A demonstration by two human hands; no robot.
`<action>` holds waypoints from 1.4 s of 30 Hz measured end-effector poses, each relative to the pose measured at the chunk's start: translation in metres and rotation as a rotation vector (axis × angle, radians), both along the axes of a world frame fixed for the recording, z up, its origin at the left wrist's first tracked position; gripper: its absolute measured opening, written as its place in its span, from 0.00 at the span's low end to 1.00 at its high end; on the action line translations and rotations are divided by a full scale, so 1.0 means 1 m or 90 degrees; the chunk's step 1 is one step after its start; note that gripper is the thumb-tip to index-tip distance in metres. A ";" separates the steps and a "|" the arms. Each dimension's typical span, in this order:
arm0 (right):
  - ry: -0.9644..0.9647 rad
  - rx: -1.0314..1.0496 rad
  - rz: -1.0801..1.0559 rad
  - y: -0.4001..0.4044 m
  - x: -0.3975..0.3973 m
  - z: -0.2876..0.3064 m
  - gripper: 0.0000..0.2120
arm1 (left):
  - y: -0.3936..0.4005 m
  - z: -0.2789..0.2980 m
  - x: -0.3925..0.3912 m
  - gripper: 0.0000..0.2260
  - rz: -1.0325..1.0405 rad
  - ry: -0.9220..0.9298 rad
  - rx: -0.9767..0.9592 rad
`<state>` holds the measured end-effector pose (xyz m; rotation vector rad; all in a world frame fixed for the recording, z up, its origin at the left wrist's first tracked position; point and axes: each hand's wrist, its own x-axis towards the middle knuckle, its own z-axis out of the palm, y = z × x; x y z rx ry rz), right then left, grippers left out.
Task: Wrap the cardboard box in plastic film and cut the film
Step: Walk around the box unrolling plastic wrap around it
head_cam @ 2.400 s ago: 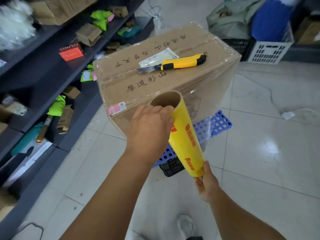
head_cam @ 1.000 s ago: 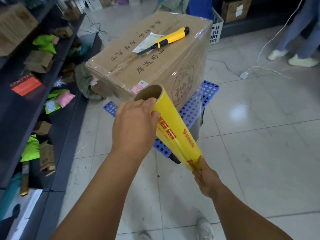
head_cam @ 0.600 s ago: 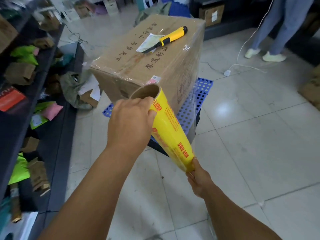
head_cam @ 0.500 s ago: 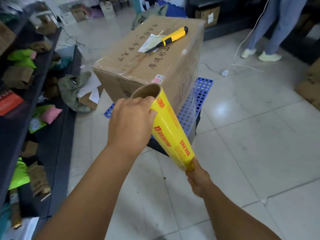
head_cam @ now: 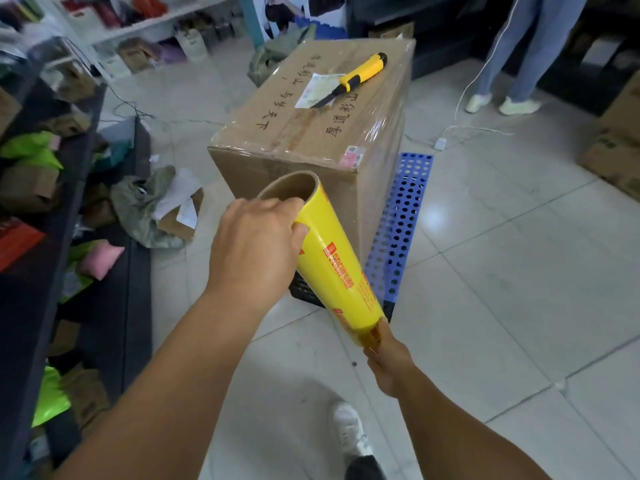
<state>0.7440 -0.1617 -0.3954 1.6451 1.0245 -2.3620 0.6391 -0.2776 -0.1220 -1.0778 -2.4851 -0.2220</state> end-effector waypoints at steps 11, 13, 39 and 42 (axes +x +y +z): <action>0.009 -0.054 -0.108 -0.070 -0.072 0.000 0.33 | -0.054 -0.005 -0.073 0.07 -0.071 -0.018 -0.015; 0.009 -0.063 -0.137 -0.078 -0.083 0.001 0.34 | -0.060 -0.005 -0.086 0.07 -0.097 -0.022 -0.015; -0.076 -0.042 -0.492 -0.147 -0.145 0.012 0.33 | -0.073 -0.008 -0.188 0.13 -0.361 -0.164 -0.005; -0.078 -0.029 -0.560 -0.156 -0.153 0.017 0.32 | -0.074 -0.006 -0.201 0.11 -0.421 -0.144 -0.018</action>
